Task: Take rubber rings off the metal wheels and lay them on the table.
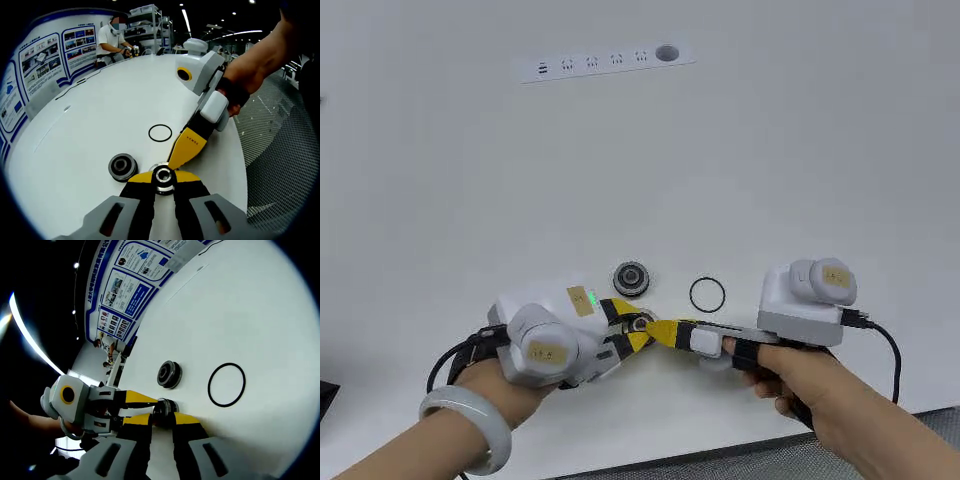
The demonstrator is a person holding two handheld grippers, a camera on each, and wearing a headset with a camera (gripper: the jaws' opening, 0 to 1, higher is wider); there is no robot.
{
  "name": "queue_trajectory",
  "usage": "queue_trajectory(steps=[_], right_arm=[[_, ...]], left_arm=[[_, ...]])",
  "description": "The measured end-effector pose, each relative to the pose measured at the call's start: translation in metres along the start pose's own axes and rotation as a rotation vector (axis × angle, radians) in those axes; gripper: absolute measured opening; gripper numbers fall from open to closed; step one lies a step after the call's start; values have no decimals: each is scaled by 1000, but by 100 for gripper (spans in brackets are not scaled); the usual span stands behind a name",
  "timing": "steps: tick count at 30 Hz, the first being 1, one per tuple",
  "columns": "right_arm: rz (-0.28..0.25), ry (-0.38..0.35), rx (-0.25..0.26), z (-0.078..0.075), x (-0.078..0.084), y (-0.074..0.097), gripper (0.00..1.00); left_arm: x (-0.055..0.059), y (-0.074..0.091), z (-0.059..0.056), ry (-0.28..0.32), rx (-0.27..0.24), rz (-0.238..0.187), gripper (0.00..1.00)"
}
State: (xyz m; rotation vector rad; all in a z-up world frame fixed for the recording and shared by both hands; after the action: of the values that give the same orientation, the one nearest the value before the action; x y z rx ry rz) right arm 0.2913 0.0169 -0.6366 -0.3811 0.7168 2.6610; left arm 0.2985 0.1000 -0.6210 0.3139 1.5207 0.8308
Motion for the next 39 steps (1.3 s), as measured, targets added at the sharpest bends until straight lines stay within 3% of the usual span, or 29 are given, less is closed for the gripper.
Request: queue_trajectory(steps=[17,39], right_arm=[[23,30,28,-5,-2,2,4],[24,71,16,7,-4,-1,1]], left_arm=[[0,-1,0,-1,1,2,14],[0,0,-1,-3,2,6,13]])
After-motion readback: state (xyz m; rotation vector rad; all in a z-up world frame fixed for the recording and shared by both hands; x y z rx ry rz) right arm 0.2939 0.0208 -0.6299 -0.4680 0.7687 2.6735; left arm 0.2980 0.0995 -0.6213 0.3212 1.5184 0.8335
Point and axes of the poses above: the centre of the closed fingertips' face, and the gripper's own axes: y roughly backward along the fingers, z roughly to its left, x roughly out of its underside, the point moved 5 cm from there along y, roughly backward along the fingers, and after that the axes turned 3 degrees about -y, right-handed, at the moved point
